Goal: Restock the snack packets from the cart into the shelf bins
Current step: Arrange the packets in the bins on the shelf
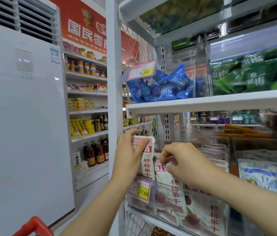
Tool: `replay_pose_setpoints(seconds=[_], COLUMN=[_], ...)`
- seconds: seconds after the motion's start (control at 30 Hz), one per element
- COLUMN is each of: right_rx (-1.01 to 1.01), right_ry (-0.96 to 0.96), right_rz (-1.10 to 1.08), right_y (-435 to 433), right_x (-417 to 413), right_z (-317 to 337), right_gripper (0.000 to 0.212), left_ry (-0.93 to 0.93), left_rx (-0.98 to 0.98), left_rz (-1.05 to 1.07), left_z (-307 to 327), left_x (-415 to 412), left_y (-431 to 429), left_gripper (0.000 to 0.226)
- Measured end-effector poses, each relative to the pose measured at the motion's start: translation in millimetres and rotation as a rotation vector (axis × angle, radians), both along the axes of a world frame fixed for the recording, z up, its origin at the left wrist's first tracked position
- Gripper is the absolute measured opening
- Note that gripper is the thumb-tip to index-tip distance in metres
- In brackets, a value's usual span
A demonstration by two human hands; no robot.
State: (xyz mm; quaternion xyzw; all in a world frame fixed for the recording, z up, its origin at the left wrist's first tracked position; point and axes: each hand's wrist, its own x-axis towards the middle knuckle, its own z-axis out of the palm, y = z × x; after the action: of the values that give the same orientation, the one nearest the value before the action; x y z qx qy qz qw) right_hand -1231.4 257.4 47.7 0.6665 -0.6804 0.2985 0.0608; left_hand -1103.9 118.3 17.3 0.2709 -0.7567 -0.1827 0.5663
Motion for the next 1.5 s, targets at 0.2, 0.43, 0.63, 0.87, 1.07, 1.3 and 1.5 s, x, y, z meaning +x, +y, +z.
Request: replay_pose_setpoints(seconds=[0.2,0.43,0.63,0.87,1.07,1.3,1.5], right_rx=[0.005,0.068,0.199,0.302,0.148,0.309,0.316], right_ry=[0.034,0.133,0.283,0.271,0.268,0.221,0.308], right_rz=[-0.032,-0.044,-0.106,-0.041,-0.044,0.100,-0.135], right_y=[1,0,2,-3,-4,10,67], right_x=[0,6,7,-2,-5,-8,-40], right_z=[-7,-8,1,7,-7,18,43], right_gripper=[0.031,0.024,0.014,0.028,0.025,0.014,0.017], left_ry=[-0.489,-0.459,-0.240,-0.178,-0.031,0.054,-0.007], left_rx=[-0.016,-0.045,-0.011,-0.110,-0.249,-0.272,-0.135], left_rz=[-0.102,-0.050,-0.121,-0.098,-0.057,-0.065,-0.290], left_z=[12,15,6,9,21,24,35], left_x=[26,34,42,44,45,39,21], left_y=[-1,5,11,21,22,40,68], left_gripper=[0.075,0.081,0.073,0.064,0.066,0.068,0.063])
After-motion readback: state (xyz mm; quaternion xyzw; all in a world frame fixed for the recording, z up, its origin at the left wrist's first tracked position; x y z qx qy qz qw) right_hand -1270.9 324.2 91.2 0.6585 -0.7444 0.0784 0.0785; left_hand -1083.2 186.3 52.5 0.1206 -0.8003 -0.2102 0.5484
